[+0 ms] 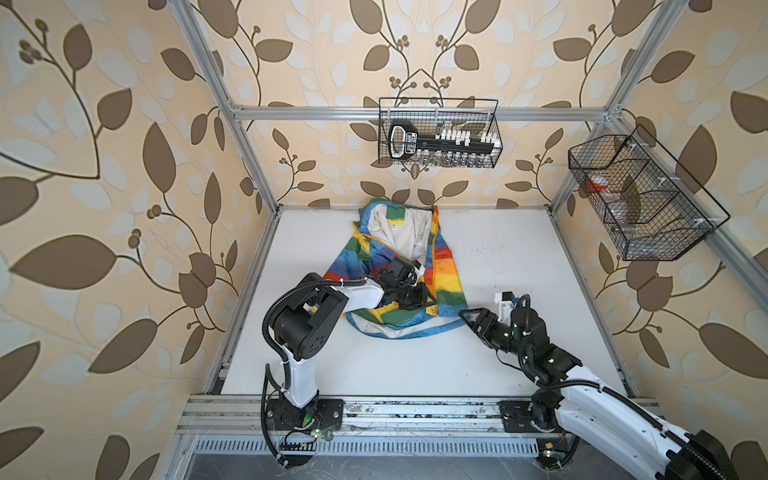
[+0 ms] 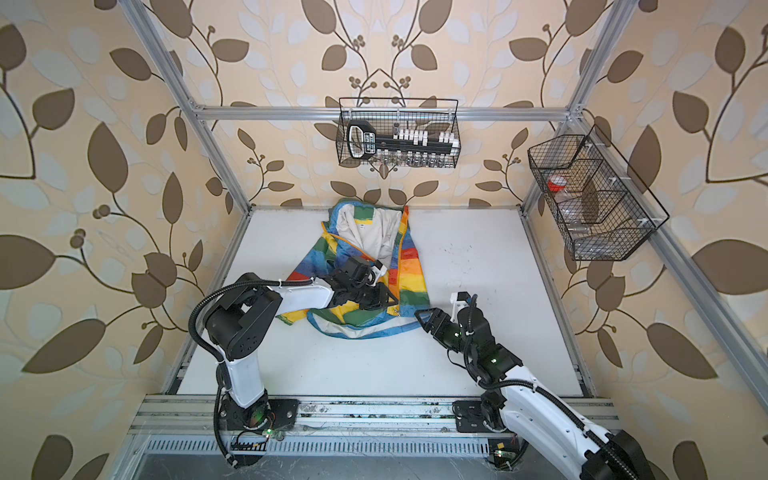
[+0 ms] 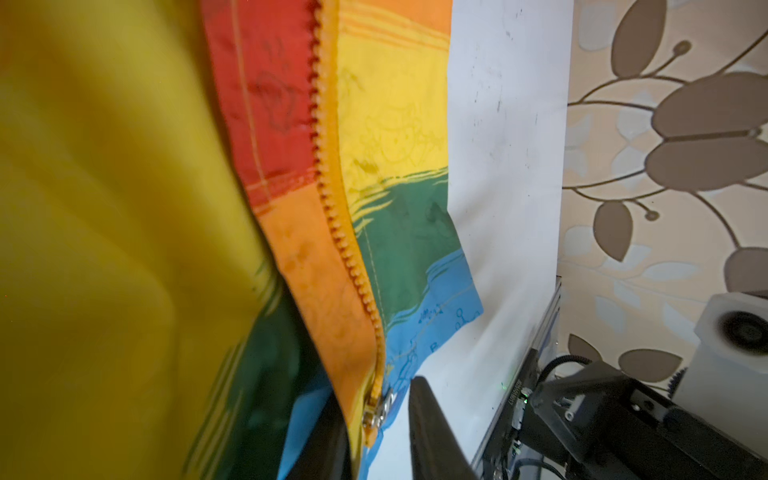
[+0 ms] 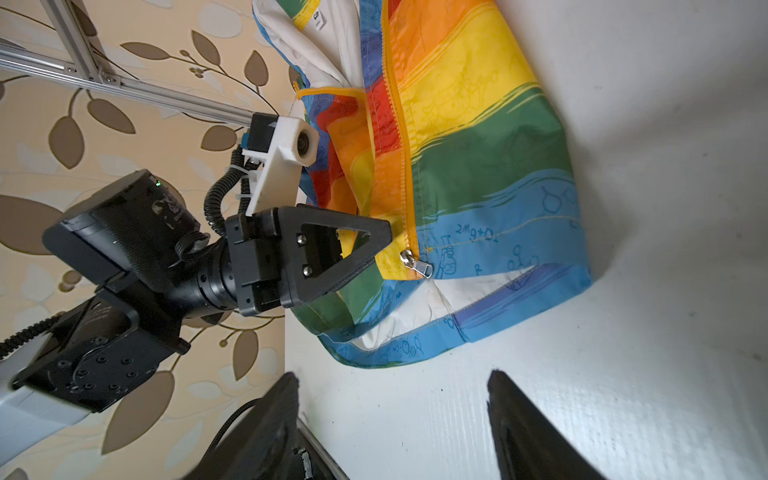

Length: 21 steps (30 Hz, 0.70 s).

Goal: Zip up the jacket

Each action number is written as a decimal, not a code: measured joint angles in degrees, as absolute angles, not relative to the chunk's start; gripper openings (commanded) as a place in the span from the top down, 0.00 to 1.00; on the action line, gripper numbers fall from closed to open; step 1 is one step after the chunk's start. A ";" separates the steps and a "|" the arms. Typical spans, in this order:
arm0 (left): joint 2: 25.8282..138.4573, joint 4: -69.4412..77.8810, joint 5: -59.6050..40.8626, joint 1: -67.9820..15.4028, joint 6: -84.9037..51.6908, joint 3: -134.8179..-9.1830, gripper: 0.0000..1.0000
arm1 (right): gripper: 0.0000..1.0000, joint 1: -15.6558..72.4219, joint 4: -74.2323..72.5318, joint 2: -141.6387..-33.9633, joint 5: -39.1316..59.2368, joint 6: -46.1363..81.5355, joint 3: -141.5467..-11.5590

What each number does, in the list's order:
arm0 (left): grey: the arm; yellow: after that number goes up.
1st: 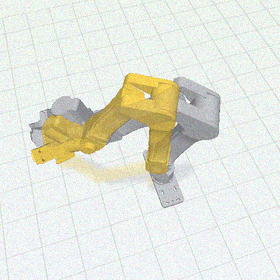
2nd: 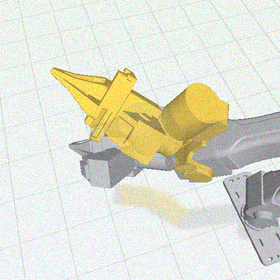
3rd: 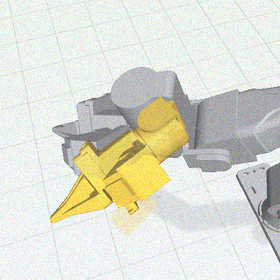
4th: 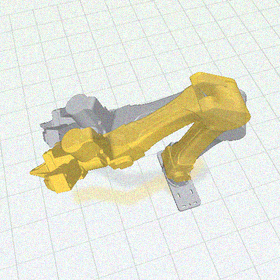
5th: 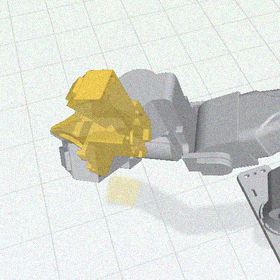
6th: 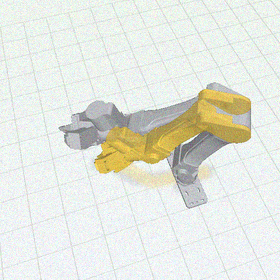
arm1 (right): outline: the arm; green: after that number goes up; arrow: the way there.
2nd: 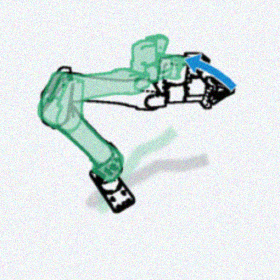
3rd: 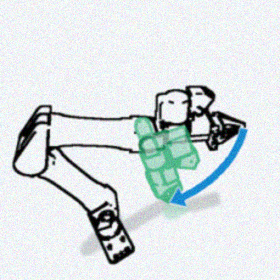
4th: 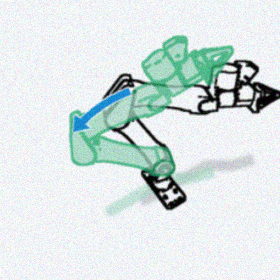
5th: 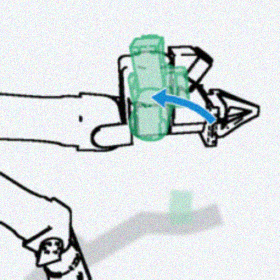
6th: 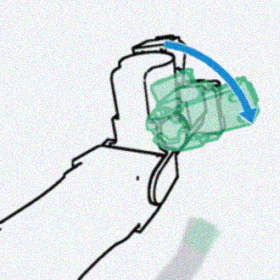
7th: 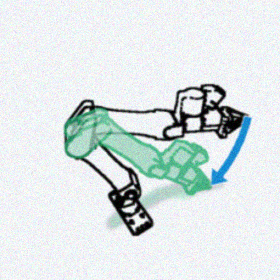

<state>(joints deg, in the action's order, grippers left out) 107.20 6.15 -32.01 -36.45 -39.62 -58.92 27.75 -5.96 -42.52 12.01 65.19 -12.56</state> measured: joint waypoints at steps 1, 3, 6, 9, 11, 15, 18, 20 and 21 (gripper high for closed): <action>107.20 6.11 -31.68 -36.45 -39.75 -58.92 0.83 | 0.28 27.75 -6.22 -42.54 12.01 65.36 -12.56; 107.20 6.09 -31.16 -36.45 -40.47 -58.92 0.90 | 0.28 27.75 -6.74 -42.54 12.03 65.60 -12.56; 107.20 6.17 -30.92 -36.45 -41.12 -58.92 0.98 | 0.29 27.75 -7.97 -42.57 12.05 66.46 -12.51; 107.20 6.22 -30.92 -36.45 -41.63 -58.94 1.00 | 0.31 27.75 -10.63 -43.09 12.34 68.10 -11.97; 107.20 5.80 -30.94 -36.45 -42.00 -59.18 1.00 | 0.31 27.75 -12.78 -43.77 12.64 69.65 -11.38; 107.18 3.49 -30.94 -36.58 -42.61 -61.54 1.00 | 0.23 27.75 -18.70 -45.74 13.13 74.06 -10.20; 106.96 0.84 -30.81 -36.91 -43.33 -65.01 1.00 | 0.20 27.97 -23.97 -46.89 13.30 78.00 -9.28; 106.56 -0.32 -30.61 -37.23 -43.97 -67.07 1.00 | 0.19 28.67 -27.16 -47.24 13.06 80.34 -8.73; 106.28 -0.75 -30.46 -37.52 -44.40 -68.03 1.00 | 0.18 29.17 -28.62 -47.27 12.82 81.58 -8.49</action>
<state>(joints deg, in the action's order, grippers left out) 106.28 -0.75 -30.46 -37.52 -44.40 -68.03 29.17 -28.62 -47.27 12.82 81.58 -8.49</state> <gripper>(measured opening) 0.048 0.808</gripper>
